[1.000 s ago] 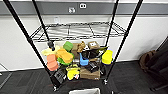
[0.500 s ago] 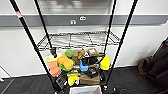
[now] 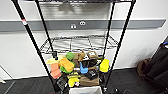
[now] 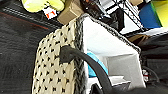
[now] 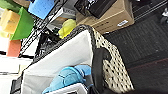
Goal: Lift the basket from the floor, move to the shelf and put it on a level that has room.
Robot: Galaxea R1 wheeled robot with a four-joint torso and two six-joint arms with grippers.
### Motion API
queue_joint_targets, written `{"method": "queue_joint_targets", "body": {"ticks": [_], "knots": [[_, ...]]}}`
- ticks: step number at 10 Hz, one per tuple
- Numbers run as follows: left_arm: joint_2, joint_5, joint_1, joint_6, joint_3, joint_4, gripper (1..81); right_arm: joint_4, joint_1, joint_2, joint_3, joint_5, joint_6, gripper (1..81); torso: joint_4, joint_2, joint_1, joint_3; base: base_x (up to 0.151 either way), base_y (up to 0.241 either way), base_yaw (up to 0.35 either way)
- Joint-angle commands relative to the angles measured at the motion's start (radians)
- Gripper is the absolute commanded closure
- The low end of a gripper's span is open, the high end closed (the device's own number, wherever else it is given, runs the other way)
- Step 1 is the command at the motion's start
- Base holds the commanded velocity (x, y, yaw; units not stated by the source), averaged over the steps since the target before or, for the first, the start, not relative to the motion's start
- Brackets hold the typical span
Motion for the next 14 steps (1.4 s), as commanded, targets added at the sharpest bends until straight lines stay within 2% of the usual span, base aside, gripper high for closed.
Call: {"method": "queue_joint_targets", "body": {"ticks": [1, 3, 6, 8, 14], "knots": [[-0.127, 0.016, -0.123, 0.004, 0.16, -0.004, 81.1, 0.024, 0.123, -0.151, 0.214, 0.036, 0.011, 81.1, 0.0, 0.099, -0.064, 0.0, 0.0, 0.0, 0.0], [-0.177, -0.04, -0.123, 0.004, 0.229, -0.006, 81.1, 0.024, 0.129, -0.2, 0.277, 0.048, 0.015, 81.1, 0.0, 0.164, -0.106, 0.0, 0.0, 0.0, 0.0], [-0.223, -0.048, -0.125, 0.002, 0.295, -0.003, 81.1, 0.025, 0.144, -0.28, 0.371, 0.057, 0.027, 81.1, 0.0, 0.266, -0.172, 0.0, 0.0, 0.0, 0.0], [-0.26, -0.079, -0.128, 0.004, 0.336, -0.003, 81.1, 0.025, 0.163, -0.316, 0.422, 0.065, 0.03, 81.1, 0.0, 0.333, -0.215, 0.0, 0.0, 0.0, 0.0], [-0.216, -0.066, -0.189, 0.002, 0.366, -0.009, 81.1, 0.028, 0.24, -0.201, 0.398, 0.04, 0.035, 81.1, 0.0, 0.538, -0.348, 0.0, 0.0, 0.0, 0.0]]}}
